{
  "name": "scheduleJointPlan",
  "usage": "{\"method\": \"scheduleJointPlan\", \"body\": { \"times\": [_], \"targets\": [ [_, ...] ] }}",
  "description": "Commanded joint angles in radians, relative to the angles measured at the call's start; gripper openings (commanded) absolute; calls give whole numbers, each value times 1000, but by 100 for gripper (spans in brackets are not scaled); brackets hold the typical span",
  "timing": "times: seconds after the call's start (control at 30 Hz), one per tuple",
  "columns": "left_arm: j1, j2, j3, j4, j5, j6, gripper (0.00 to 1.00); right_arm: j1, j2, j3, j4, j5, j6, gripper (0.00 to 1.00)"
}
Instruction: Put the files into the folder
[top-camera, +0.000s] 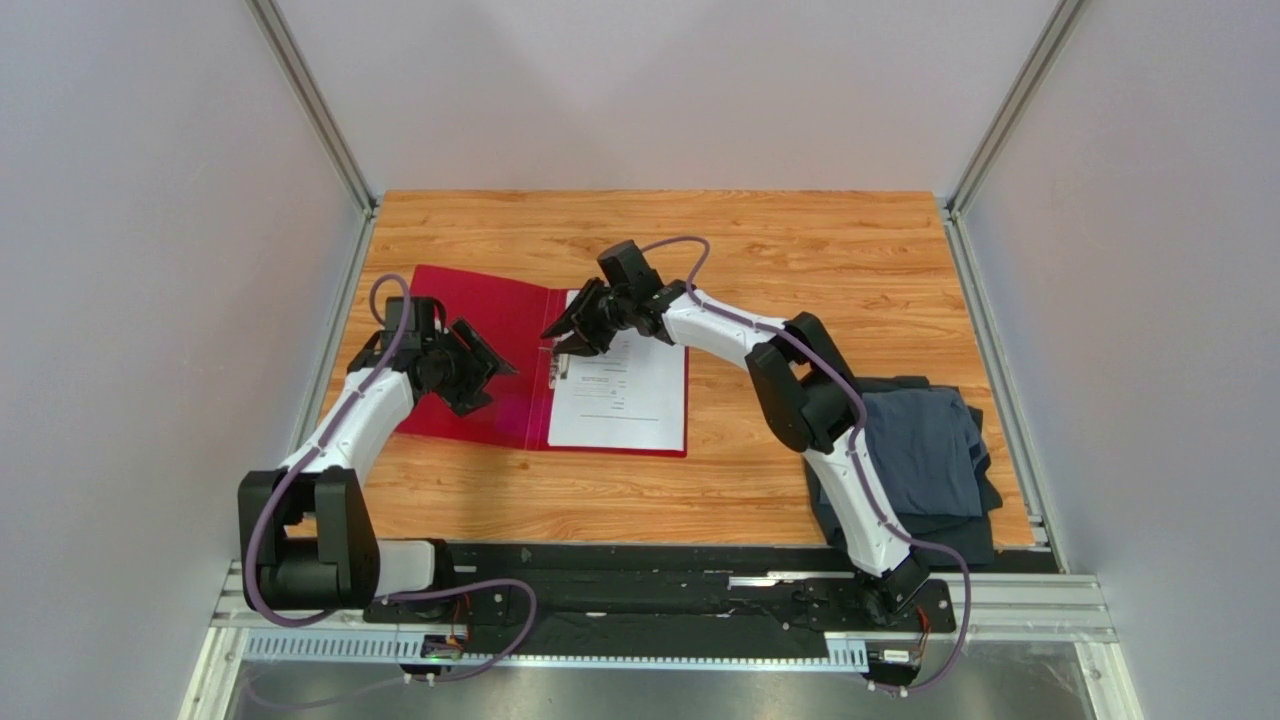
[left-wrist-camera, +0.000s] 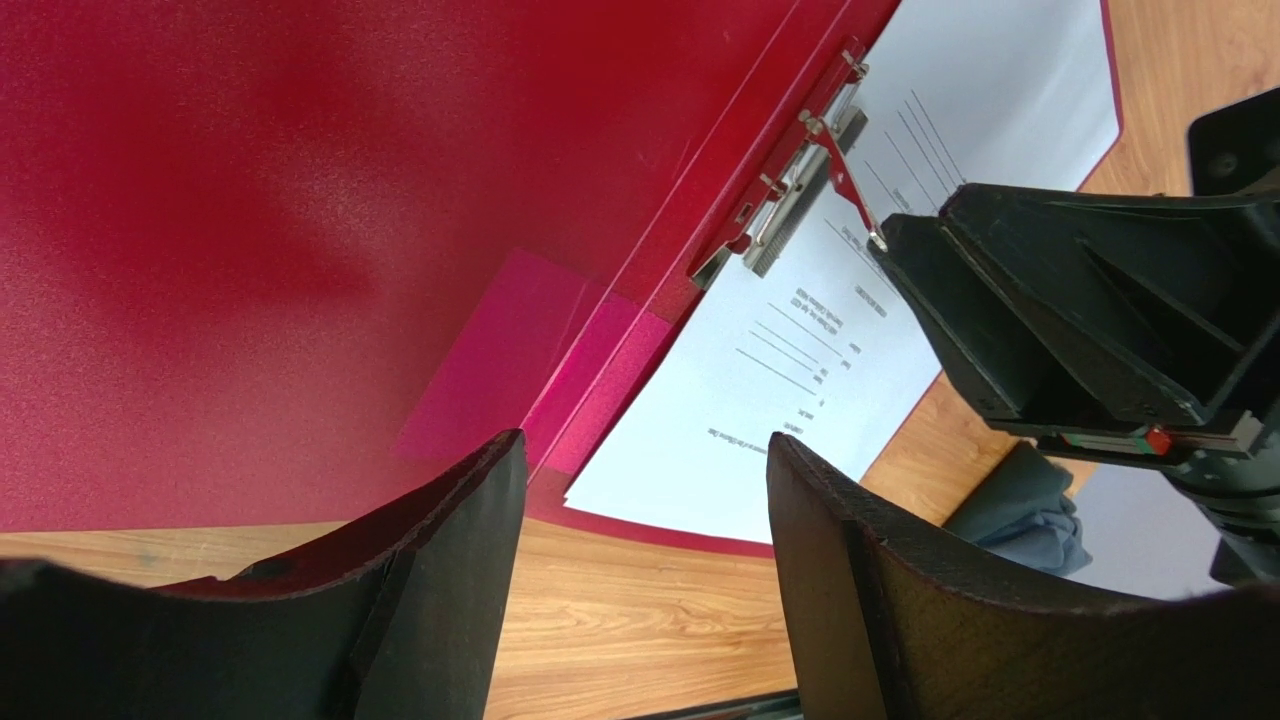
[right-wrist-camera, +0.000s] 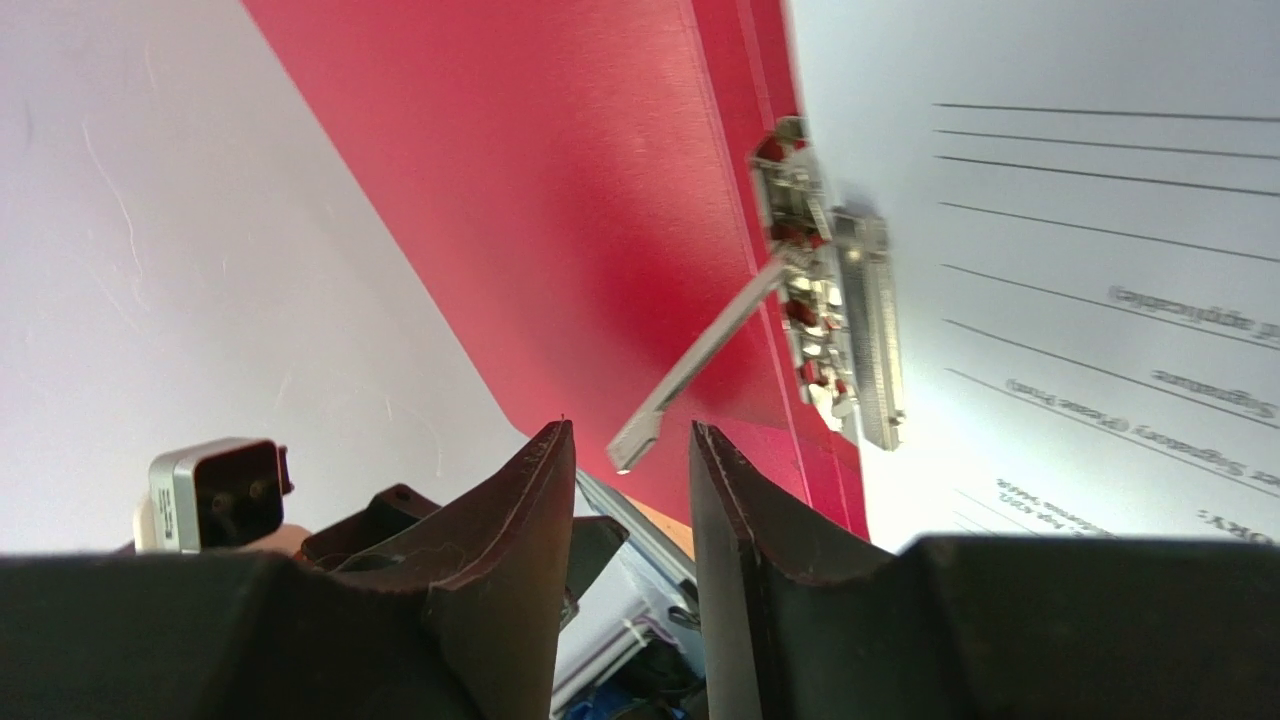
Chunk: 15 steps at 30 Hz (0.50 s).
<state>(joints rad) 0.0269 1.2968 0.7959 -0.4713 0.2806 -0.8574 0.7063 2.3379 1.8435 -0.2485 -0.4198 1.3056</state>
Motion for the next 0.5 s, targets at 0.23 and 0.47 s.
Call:
{"method": "scheduleJointPlan", "body": {
  "times": [0.23, 0.47],
  "targets": [
    [10, 15, 49, -3, -17, -3, 68, 13, -9, -50, 126, 10, 187, 34],
    [11, 25, 54, -1, -17, -6, 68, 21, 3, -61, 163, -4, 230, 29]
  ]
}}
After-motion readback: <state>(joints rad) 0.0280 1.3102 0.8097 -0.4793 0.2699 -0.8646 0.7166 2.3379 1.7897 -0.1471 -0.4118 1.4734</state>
